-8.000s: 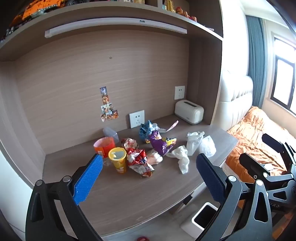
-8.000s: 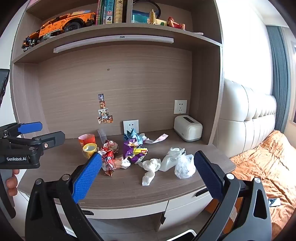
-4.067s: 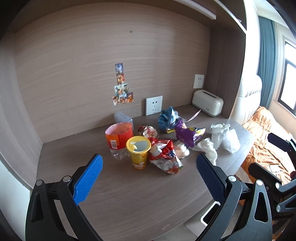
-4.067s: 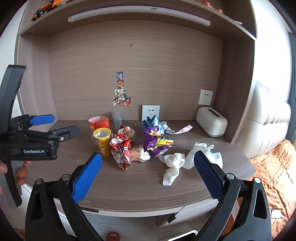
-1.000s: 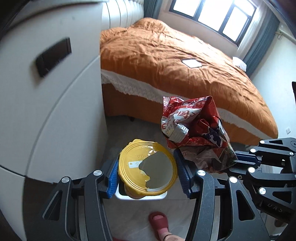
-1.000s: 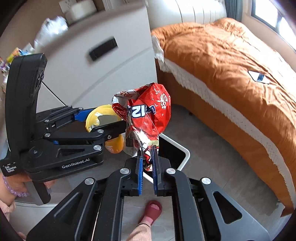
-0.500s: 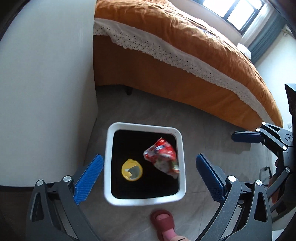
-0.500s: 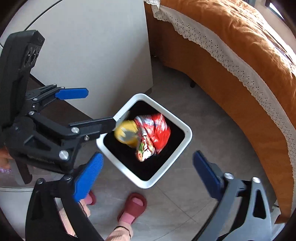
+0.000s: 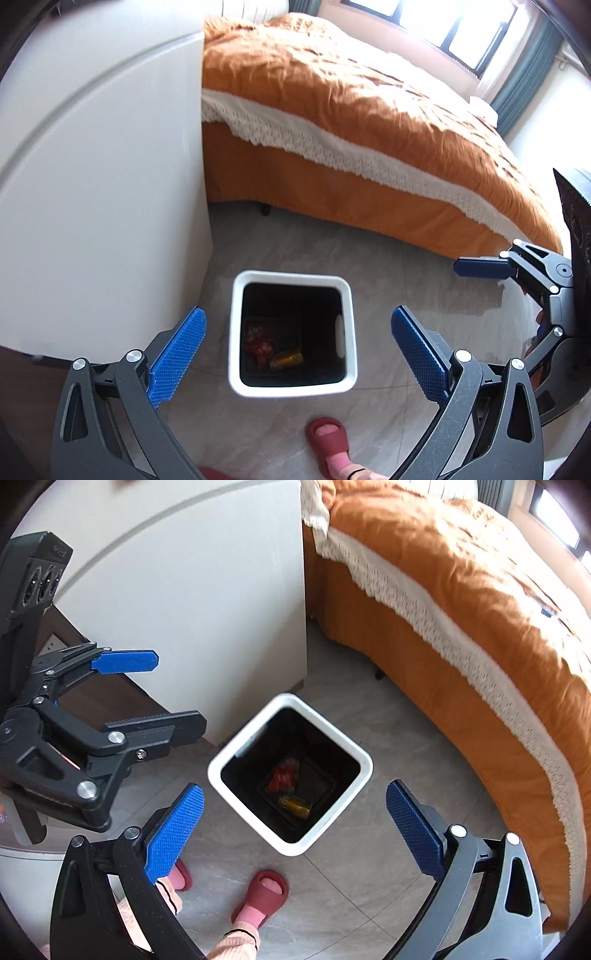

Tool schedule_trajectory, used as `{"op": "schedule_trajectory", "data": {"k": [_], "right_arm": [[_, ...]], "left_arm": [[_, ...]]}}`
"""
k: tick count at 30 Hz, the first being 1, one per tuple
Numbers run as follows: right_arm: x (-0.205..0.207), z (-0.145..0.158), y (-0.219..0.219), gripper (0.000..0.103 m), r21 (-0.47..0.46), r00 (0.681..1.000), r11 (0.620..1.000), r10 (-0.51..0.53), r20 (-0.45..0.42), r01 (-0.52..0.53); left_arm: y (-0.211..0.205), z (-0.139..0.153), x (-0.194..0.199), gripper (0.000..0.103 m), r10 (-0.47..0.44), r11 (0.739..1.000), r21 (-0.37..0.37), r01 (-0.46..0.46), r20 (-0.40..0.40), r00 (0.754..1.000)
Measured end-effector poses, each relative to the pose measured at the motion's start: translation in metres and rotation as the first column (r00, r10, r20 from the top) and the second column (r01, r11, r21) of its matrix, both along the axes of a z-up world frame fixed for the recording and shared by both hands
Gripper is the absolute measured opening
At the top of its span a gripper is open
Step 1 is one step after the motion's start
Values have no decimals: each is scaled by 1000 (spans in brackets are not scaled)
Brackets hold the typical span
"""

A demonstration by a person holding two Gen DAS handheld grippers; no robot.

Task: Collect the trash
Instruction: 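Open both tools to drop the cup and wrapper into the bin, then move both tools back toward the trash on the desk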

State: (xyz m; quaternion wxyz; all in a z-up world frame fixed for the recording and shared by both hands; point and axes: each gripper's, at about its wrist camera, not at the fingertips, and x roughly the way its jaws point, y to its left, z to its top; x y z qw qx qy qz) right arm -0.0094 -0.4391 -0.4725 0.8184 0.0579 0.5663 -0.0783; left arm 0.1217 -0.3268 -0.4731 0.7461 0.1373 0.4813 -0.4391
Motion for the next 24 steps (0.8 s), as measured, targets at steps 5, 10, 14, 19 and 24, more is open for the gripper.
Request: {"op": "schedule_trajectory", "data": {"k": [5, 10, 14, 19, 24], "right_arm": [[1, 54, 16, 98, -11, 998, 1000, 12, 58, -11], [2, 126, 37, 98, -48, 986, 998, 56, 156, -49], [9, 182, 55, 98, -59, 965, 996, 86, 248, -73], [26, 241, 76, 98, -68, 922, 992, 127, 366, -109], [50, 276, 103, 98, -77, 878, 985, 174, 445, -155]], "left_arm": [[21, 71, 0, 99, 74, 996, -55, -71, 46, 996], [50, 157, -8, 99, 161, 979, -142, -147, 93, 983], [76, 214, -13, 99, 225, 963, -186, -196, 146, 963], [112, 273, -10, 99, 307, 943, -212, -257, 252, 918], [150, 313, 0, 99, 383, 920, -223, -323, 338, 859]]}}
